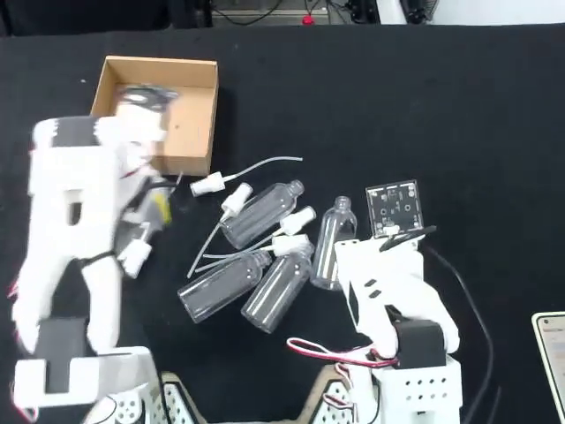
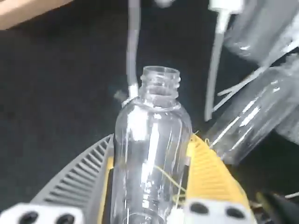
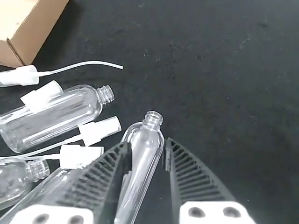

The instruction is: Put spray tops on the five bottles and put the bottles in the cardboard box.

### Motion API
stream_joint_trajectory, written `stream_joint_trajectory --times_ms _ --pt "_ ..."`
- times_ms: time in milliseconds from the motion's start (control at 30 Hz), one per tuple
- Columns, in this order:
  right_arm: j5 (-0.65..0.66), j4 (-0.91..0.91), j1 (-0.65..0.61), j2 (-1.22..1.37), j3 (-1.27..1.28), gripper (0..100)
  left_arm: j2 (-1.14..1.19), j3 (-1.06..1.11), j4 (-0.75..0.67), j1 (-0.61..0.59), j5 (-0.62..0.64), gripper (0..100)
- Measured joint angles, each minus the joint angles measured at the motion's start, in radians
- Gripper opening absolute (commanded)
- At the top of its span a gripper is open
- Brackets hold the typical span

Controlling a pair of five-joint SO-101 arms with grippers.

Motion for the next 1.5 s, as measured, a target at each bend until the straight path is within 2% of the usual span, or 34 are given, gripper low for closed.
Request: stream_joint_trajectory --times_ms 167,367,467,533,600,800,967,1100,1367,1500 --pt "0.0 -0.005 0.0 0.0 0.009 11.6 -0.051 0.126 -0.044 -0.261 -0.157 12" --pt "0.0 -0.023 -0.092 0.0 0.031 11.6 0.002 0.324 -0.331 -0.623 -0.267 12" --pt "0.0 -0.023 -0.153 0.0 0.035 11.6 0.054 0.388 -0.46 -0.73 -0.276 14" --pt "0.0 -0.023 -0.178 0.0 0.052 11.6 0.086 0.408 -0.503 -0.769 -0.278 21" --pt "0.0 -0.023 -0.189 0.0 0.057 11.6 0.124 0.413 -0.525 -0.79 -0.278 27" --pt "0.0 -0.023 -0.195 0.0 0.058 11.6 0.244 0.373 -0.552 -0.801 -0.342 23" --pt "0.0 -0.023 -0.195 0.0 0.058 11.6 0.288 0.25 -0.405 -0.796 -0.462 24" --pt "0.0 -0.023 -0.195 0.0 0.058 11.6 0.29 0.144 -0.334 -0.769 -0.531 34" --pt "0.0 -0.023 -0.195 0.0 0.058 11.6 0.29 0.115 -0.331 -0.747 -0.626 34" --pt "0.0 -0.023 -0.195 0.0 0.058 11.6 0.29 0.129 -0.407 -0.749 -0.641 34"
